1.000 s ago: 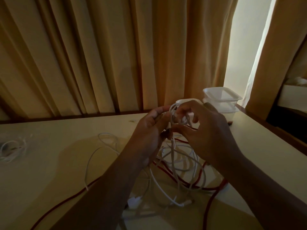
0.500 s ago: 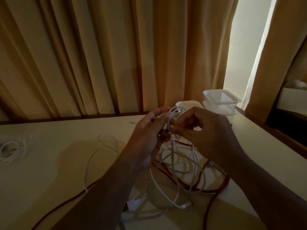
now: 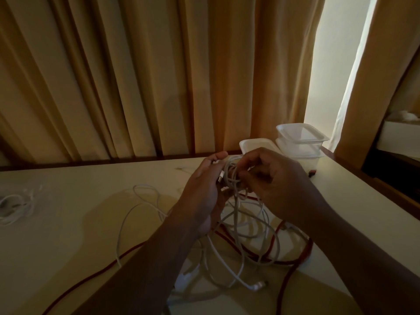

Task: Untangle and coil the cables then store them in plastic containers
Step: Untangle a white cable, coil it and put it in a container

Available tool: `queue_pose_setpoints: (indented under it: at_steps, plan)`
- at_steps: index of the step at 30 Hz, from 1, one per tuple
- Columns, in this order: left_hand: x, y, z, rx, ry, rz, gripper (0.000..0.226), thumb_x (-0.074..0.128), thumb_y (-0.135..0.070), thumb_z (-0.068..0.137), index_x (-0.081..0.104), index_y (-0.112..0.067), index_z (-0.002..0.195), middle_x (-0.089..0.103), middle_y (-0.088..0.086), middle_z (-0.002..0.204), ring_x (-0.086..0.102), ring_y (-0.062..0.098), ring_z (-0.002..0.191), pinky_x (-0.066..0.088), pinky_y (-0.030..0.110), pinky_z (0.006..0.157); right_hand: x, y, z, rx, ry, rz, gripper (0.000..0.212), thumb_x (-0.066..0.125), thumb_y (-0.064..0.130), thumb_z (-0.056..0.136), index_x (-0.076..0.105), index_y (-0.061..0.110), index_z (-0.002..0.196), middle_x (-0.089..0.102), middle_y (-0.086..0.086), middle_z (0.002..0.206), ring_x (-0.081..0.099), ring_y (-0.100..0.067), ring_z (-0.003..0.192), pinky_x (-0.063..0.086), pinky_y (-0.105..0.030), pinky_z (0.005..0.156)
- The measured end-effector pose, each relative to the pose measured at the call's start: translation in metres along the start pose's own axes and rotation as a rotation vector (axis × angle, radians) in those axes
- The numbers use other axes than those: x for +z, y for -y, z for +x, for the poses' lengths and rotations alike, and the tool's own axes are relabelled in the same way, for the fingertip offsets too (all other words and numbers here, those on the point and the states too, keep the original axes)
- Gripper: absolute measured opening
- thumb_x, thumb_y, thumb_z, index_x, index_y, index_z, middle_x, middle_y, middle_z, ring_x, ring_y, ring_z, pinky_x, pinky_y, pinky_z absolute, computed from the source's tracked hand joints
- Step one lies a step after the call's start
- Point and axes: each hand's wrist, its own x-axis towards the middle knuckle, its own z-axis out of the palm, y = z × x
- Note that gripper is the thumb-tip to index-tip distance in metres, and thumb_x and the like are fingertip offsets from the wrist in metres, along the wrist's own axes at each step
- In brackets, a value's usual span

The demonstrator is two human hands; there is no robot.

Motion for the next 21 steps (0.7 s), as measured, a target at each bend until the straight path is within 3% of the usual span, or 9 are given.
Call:
queue_pose_setpoints:
  at_steps: [4, 6, 8, 10, 13, 17, 21]
  plan:
    - [0.001, -0.001, -0.003, -0.047, 0.033, -0.034, 0.023, 0.049, -0.015, 0.105, 0.071, -0.013, 0.114, 0.076, 0.013, 0.096, 0.072, 0.022, 0.083, 0.057, 0.04, 0.077, -0.003, -0.002, 0.003, -0.059, -0.132, -0.219, 0.038, 0.077, 0.047, 0.075, 0.055, 0.039, 0.105, 0.053, 0.022, 0.106, 0.057, -0.002, 0.087, 0.048, -0.007, 0.066]
    - [-0.001, -0.003, -0.004, -0.069, 0.067, -0.048, 0.026, 0.048, -0.015, 0.105, 0.073, -0.012, 0.113, 0.075, 0.015, 0.098, 0.072, 0.023, 0.083, 0.058, 0.039, 0.075, -0.005, -0.008, 0.006, 0.003, -0.057, -0.254, 0.058, 0.077, 0.052, 0.075, 0.051, 0.038, 0.125, 0.049, 0.019, 0.126, 0.052, 0.001, 0.103, 0.044, -0.006, 0.072]
    - [-0.002, -0.004, -0.005, -0.099, 0.12, -0.06, 0.029, 0.048, -0.017, 0.104, 0.073, -0.008, 0.117, 0.074, 0.016, 0.102, 0.071, 0.023, 0.086, 0.058, 0.037, 0.075, -0.005, -0.007, 0.007, 0.095, 0.127, -0.181, 0.065, 0.073, 0.048, 0.084, 0.045, 0.036, 0.141, 0.05, 0.023, 0.13, 0.054, 0.003, 0.11, 0.047, -0.012, 0.082]
    - [-0.003, -0.006, -0.006, -0.125, 0.166, -0.034, 0.031, 0.048, -0.018, 0.103, 0.075, -0.009, 0.116, 0.073, 0.015, 0.104, 0.07, 0.022, 0.087, 0.057, 0.036, 0.077, 0.0, -0.005, 0.005, 0.11, 0.251, -0.029, 0.047, 0.068, 0.039, 0.092, 0.053, 0.033, 0.136, 0.064, 0.024, 0.114, 0.065, 0.006, 0.097, 0.053, -0.013, 0.076]
    - [-0.006, -0.007, -0.005, -0.129, 0.169, 0.037, 0.031, 0.049, -0.02, 0.103, 0.077, -0.013, 0.113, 0.074, 0.016, 0.108, 0.07, 0.025, 0.092, 0.056, 0.038, 0.081, 0.005, -0.004, 0.004, 0.143, 0.223, -0.014, 0.022, 0.064, 0.037, 0.096, 0.066, 0.03, 0.116, 0.073, 0.013, 0.094, 0.069, 0.003, 0.087, 0.057, -0.019, 0.075]
    - [-0.011, -0.012, -0.001, -0.074, 0.161, 0.243, 0.029, 0.048, -0.02, 0.106, 0.072, -0.019, 0.122, 0.076, 0.015, 0.113, 0.072, 0.024, 0.096, 0.057, 0.039, 0.083, 0.006, -0.006, 0.004, 0.222, 0.157, -0.114, 0.02, 0.061, 0.045, 0.095, 0.067, 0.028, 0.102, 0.072, 0.008, 0.086, 0.069, -0.005, 0.08, 0.058, -0.028, 0.076]
    - [-0.016, -0.019, -0.001, -0.021, 0.176, 0.364, 0.028, 0.051, -0.023, 0.107, 0.067, -0.019, 0.13, 0.076, 0.011, 0.115, 0.073, 0.025, 0.107, 0.061, 0.04, 0.088, 0.009, -0.002, 0.001, 0.235, 0.122, 0.022, 0.021, 0.061, 0.046, 0.096, 0.065, 0.027, 0.104, 0.073, 0.008, 0.087, 0.071, -0.003, 0.08, 0.061, -0.03, 0.076]
